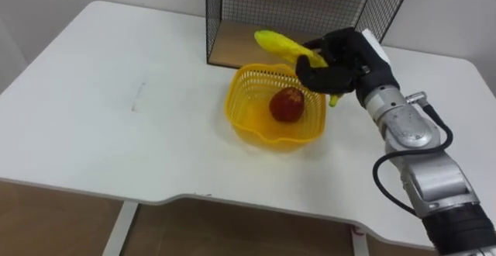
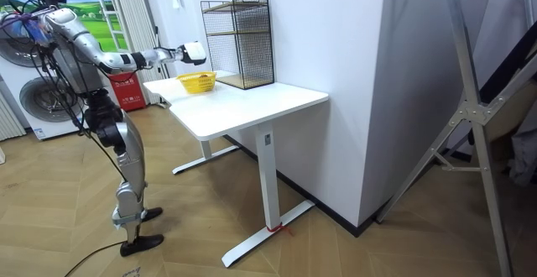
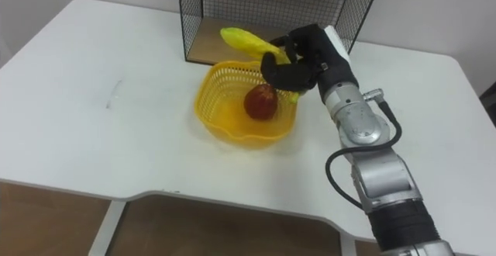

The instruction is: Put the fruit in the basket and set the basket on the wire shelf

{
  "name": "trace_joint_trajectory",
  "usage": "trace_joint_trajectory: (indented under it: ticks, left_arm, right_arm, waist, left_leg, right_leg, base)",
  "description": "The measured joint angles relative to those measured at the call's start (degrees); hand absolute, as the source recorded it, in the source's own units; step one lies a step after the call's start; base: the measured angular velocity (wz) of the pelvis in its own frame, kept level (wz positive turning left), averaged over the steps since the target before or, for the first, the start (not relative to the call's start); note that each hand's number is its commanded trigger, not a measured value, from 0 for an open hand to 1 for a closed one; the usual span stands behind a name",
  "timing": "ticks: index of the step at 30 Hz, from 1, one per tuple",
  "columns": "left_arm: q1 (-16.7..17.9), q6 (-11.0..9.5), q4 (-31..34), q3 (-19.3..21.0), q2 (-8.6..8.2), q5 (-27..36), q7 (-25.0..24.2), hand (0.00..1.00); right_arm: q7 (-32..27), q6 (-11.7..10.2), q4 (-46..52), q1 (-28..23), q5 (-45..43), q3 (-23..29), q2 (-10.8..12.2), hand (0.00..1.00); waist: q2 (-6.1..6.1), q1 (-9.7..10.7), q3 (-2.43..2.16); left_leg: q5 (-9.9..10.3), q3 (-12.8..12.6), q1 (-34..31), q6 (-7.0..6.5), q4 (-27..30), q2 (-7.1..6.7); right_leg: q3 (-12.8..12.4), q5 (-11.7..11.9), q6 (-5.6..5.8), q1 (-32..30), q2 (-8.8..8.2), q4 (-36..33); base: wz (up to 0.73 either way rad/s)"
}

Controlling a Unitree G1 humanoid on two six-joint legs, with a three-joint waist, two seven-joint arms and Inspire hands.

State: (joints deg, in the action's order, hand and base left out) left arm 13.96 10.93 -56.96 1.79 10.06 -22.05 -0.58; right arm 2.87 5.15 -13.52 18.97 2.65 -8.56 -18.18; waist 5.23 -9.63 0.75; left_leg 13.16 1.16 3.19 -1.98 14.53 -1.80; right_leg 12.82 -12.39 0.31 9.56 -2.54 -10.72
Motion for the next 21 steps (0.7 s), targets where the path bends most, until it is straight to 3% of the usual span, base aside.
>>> trace_joint_trajectory:
  ticks: [21]
  left_arm:
    - [0.3,0.7,-0.8,-0.9,0.0,0.0,0.0,0.0]
  right_arm:
    - [1.8,1.9,-6.0,0.0,-0.9,-1.5,0.0,0.0]
  waist:
    - [-0.41,0.1,-0.22]
  left_leg:
    - [0.0,0.6,-0.4,-0.05,0.9,-0.03]
  right_leg:
    - [1.5,0.0,0.01,-0.1,-0.28,0.1]
  base:
    - [0.01]
